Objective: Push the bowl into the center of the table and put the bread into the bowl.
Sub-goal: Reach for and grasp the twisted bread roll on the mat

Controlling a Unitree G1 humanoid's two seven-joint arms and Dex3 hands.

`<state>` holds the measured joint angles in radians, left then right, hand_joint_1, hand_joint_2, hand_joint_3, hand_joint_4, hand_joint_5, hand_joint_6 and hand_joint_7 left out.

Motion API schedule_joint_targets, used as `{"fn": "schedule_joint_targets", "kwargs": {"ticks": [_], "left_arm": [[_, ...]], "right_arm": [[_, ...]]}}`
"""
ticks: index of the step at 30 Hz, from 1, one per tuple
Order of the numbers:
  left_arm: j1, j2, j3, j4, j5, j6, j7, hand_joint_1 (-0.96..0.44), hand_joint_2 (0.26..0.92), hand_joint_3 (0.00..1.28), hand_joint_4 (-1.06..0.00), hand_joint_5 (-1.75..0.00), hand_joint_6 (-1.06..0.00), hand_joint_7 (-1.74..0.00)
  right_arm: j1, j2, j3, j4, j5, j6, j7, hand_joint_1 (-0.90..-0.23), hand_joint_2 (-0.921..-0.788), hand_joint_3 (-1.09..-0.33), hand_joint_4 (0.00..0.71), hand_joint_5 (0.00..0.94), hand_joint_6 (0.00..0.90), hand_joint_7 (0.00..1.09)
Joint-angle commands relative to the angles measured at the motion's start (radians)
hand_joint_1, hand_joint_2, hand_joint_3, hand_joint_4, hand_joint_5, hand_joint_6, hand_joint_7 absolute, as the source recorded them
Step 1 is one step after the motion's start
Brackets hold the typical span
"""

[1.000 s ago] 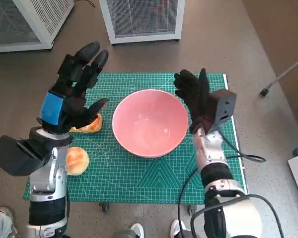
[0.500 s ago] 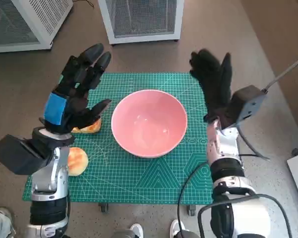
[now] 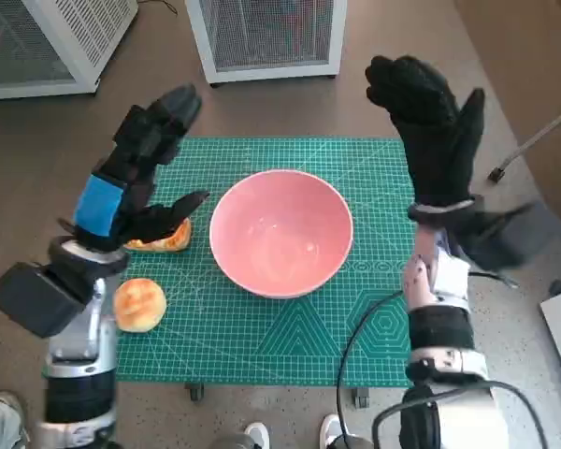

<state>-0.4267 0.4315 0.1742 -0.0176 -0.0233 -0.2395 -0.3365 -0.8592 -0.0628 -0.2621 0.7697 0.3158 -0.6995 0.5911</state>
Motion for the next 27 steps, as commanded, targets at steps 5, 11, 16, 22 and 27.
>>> {"fn": "schedule_joint_targets", "kwargs": {"ticks": [5,11,16,22,27], "left_arm": [[-0.02,0.296,-0.004,-0.248,0.259,0.409,-0.142,-0.39,0.755,0.02,-0.02,0.0,-0.1,-0.26],[-0.059,0.372,-0.06,-0.334,0.315,0.664,-0.233,-0.05,0.683,0.01,0.0,0.0,-0.11,-0.17],[-0.081,0.409,-0.108,-0.352,0.367,0.752,-0.273,0.08,0.679,0.01,0.0,0.0,-0.1,-0.13],[-0.102,0.44,-0.149,-0.355,0.381,0.829,-0.323,0.15,0.699,0.02,0.0,0.0,-0.12,-0.1],[-0.12,0.461,-0.194,-0.336,0.406,0.859,-0.346,0.18,0.714,0.03,0.0,0.0,-0.12,-0.09]], "right_arm": [[0.087,-0.024,0.028,-0.133,0.02,0.013,0.012,-0.637,-0.921,-0.724,0.202,0.006,0.247,0.17],[0.101,-0.02,0.032,-0.163,0.02,0.025,-0.003,-0.64,-0.921,-0.714,0.211,0.008,0.247,0.18],[0.11,-0.014,0.04,-0.179,0.027,0.035,-0.011,-0.645,-0.921,-0.694,0.219,0.01,0.246,0.18],[0.124,-0.012,0.05,-0.2,0.031,0.048,-0.017,-0.653,-0.921,-0.675,0.228,0.011,0.246,0.19],[0.125,-0.015,0.055,-0.196,0.027,0.043,-0.023,-0.657,-0.921,-0.671,0.234,0.012,0.249,0.19]]}}
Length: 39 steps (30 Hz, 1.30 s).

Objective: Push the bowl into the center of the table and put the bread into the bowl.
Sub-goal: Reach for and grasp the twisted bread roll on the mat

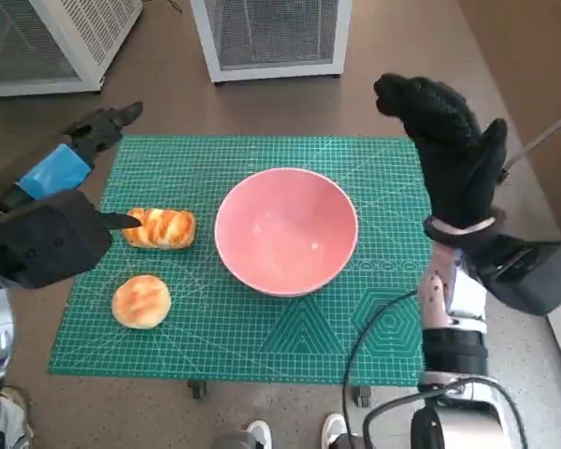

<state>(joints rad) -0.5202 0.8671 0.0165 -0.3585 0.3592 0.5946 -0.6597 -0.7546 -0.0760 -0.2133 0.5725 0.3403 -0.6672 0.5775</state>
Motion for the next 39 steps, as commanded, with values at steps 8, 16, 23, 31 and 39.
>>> {"fn": "schedule_joint_targets", "kwargs": {"ticks": [8,16,23,31,39], "left_arm": [[-0.06,0.026,-0.111,0.076,0.057,0.019,-0.041,0.18,0.72,0.03,0.0,0.0,-0.13,-0.07],[-0.108,0.007,-0.208,0.178,0.116,-0.001,-0.053,0.13,0.718,0.03,-0.01,0.0,-0.14,-0.05],[-0.16,-0.024,-0.287,0.303,0.16,-0.014,-0.056,0.08,0.717,0.03,-0.04,-0.01,-0.16,-0.03],[-0.234,-0.083,-0.367,0.525,0.19,-0.088,-0.046,0.05,0.717,0.03,-0.05,-0.01,-0.17,-0.02],[-0.287,-0.133,-0.42,0.713,0.23,-0.166,-0.025,0.01,0.717,0.03,-0.05,0.0,-0.19,-0.02]], "right_arm": [[0.016,-0.006,0.009,0.011,0.001,0.009,-0.01,-0.665,-0.921,-0.668,0.236,0.01,0.247,0.2],[0.017,-0.009,0.01,0.016,0.004,0.01,-0.005,-0.669,-0.921,-0.669,0.236,0.008,0.243,0.2],[0.016,-0.013,0.01,0.017,0.013,0.017,0.0,-0.668,-0.921,-0.669,0.238,0.007,0.242,0.21],[0.016,-0.016,0.008,0.016,0.026,0.032,0.006,-0.666,-0.921,-0.666,0.237,0.006,0.242,0.21],[0.022,-0.015,0.01,0.002,0.028,0.041,0.004,-0.672,-0.921,-0.662,0.237,0.004,0.243,0.22]]}}
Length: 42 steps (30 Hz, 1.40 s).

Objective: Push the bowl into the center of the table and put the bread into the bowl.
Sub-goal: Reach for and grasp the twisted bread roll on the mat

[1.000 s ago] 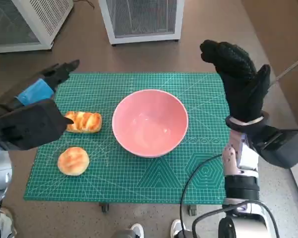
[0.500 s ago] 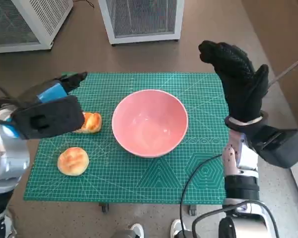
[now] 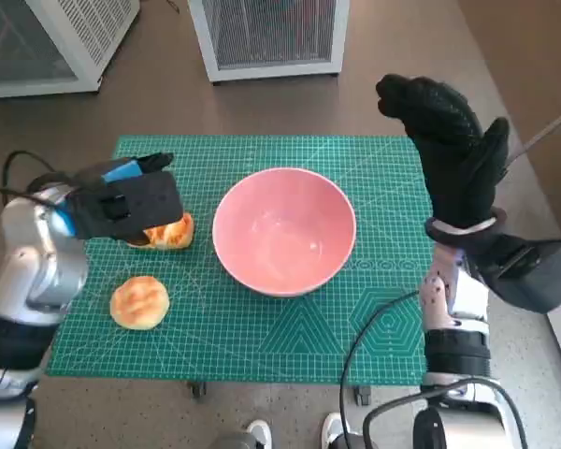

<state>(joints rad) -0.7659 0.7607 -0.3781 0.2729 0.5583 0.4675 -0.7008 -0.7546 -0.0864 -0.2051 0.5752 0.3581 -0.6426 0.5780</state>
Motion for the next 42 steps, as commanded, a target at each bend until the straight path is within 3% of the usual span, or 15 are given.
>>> {"fn": "schedule_joint_targets", "kwargs": {"ticks": [1,19,31,38,40,42], "left_arm": [[-0.045,-0.031,-0.028,0.096,0.034,-0.046,0.019,0.01,0.718,0.03,-0.05,0.0,-0.19,-0.02],[-0.134,-0.134,-0.119,0.41,0.125,-0.117,0.061,0.0,0.732,0.03,-0.05,0.0,-0.22,-0.02],[-0.186,-0.193,-0.154,0.647,0.152,-0.225,0.156,-0.06,0.746,0.04,-0.09,-0.02,-0.25,-0.02],[-0.212,-0.24,-0.171,0.799,0.163,-0.271,0.265,-0.02,0.806,0.07,-0.2,-0.04,-0.3,-0.03],[-0.214,-0.25,-0.174,0.823,0.164,-0.281,0.294,0.01,0.828,0.07,-0.27,-0.05,-0.32,-0.03],[-0.214,-0.256,-0.177,0.838,0.163,-0.289,0.319,0.07,0.858,0.09,-0.44,-0.11,-0.36,-0.03]], "right_arm": [[0.022,-0.005,0.002,-0.001,0.011,0.018,0.003,-0.672,-0.921,-0.662,0.236,0.004,0.242,0.22],[0.035,-0.011,-0.002,-0.006,0.001,0.009,-0.004,-0.666,-0.921,-0.658,0.235,0.002,0.237,0.23],[0.046,-0.013,0.0,-0.024,0.001,0.016,-0.009,-0.662,-0.921,-0.654,0.236,0.002,0.233,0.23],[0.051,-0.018,0.001,-0.028,-0.003,0.013,-0.011,-0.655,-0.921,-0.653,0.236,0.001,0.232,0.24],[0.052,-0.02,0.001,-0.027,-0.004,0.011,-0.012,-0.654,-0.921,-0.653,0.236,0.001,0.232,0.24],[0.053,-0.021,0.002,-0.026,-0.006,0.009,-0.012,-0.653,-0.921,-0.652,0.237,0.001,0.233,0.24]]}}
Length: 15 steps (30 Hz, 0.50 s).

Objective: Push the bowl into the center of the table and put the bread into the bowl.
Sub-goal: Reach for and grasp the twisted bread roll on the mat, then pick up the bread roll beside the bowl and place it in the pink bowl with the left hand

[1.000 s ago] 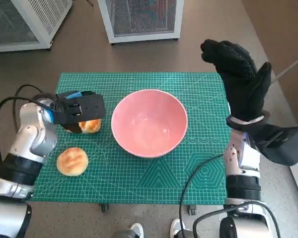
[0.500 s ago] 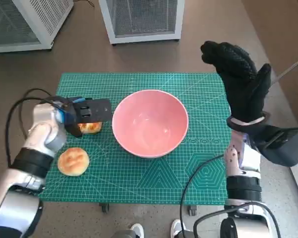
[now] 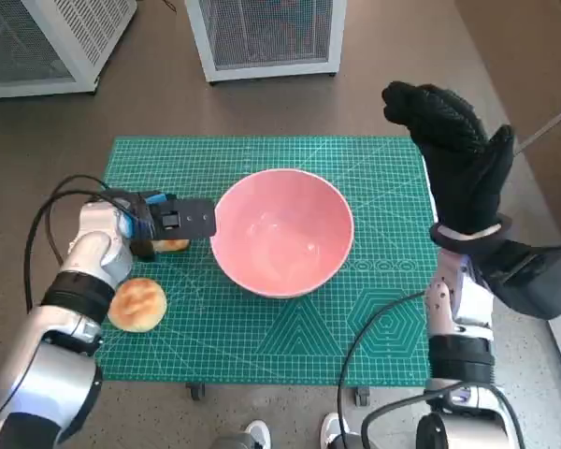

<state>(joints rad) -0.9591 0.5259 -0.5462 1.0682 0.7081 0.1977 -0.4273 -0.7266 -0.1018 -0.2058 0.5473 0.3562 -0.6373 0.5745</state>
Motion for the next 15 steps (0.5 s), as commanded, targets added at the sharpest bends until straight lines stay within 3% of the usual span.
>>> {"fn": "schedule_joint_targets", "kwargs": {"ticks": [1,3,6,12,13,15], "left_arm": [[-0.021,-0.023,-0.009,0.048,0.014,-0.023,0.056,0.08,0.865,0.09,-0.45,-0.25,-0.38,-0.03],[-0.018,-0.026,-0.013,0.058,0.016,-0.033,0.083,0.19,0.892,0.15,-0.44,-0.86,-0.45,-0.02],[-0.013,-0.027,-0.026,0.08,0.028,-0.057,0.126,0.3,0.912,0.21,-0.47,-1.26,-0.52,-0.04],[-0.007,-0.018,-0.039,0.106,0.044,-0.102,0.194,0.35,0.92,0.22,-0.5,-1.4,-0.7,-0.12],[-0.006,-0.017,-0.04,0.109,0.045,-0.108,0.202,0.22,0.92,0.21,-0.52,-1.41,-0.63,-0.49],[-0.005,-0.01,-0.041,0.113,0.049,-0.121,0.218,0.09,0.92,0.21,-0.53,-1.44,-0.55,-0.89]], "right_arm": [[0.026,-0.006,0.003,0.0,-0.006,0.003,-0.01,-0.653,-0.921,-0.652,0.237,0.001,0.233,0.24],[0.027,-0.006,0.004,-0.003,-0.007,0.003,-0.011,-0.657,-0.921,-0.652,0.237,0.002,0.233,0.24],[0.029,-0.008,0.004,-0.009,-0.005,0.006,-0.01,-0.661,-0.921,-0.653,0.238,0.002,0.234,0.24],[0.035,-0.012,0.005,-0.021,-0.001,0.004,-0.008,-0.663,-0.921,-0.654,0.238,0.002,0.231,0.23],[0.036,-0.013,0.005,-0.02,-0.001,0.003,-0.007,-0.661,-0.921,-0.654,0.238,0.001,0.228,0.23],[0.037,-0.014,0.006,-0.023,0.0,0.001,-0.006,-0.66,-0.921,-0.653,0.238,0.002,0.223,0.23]]}}
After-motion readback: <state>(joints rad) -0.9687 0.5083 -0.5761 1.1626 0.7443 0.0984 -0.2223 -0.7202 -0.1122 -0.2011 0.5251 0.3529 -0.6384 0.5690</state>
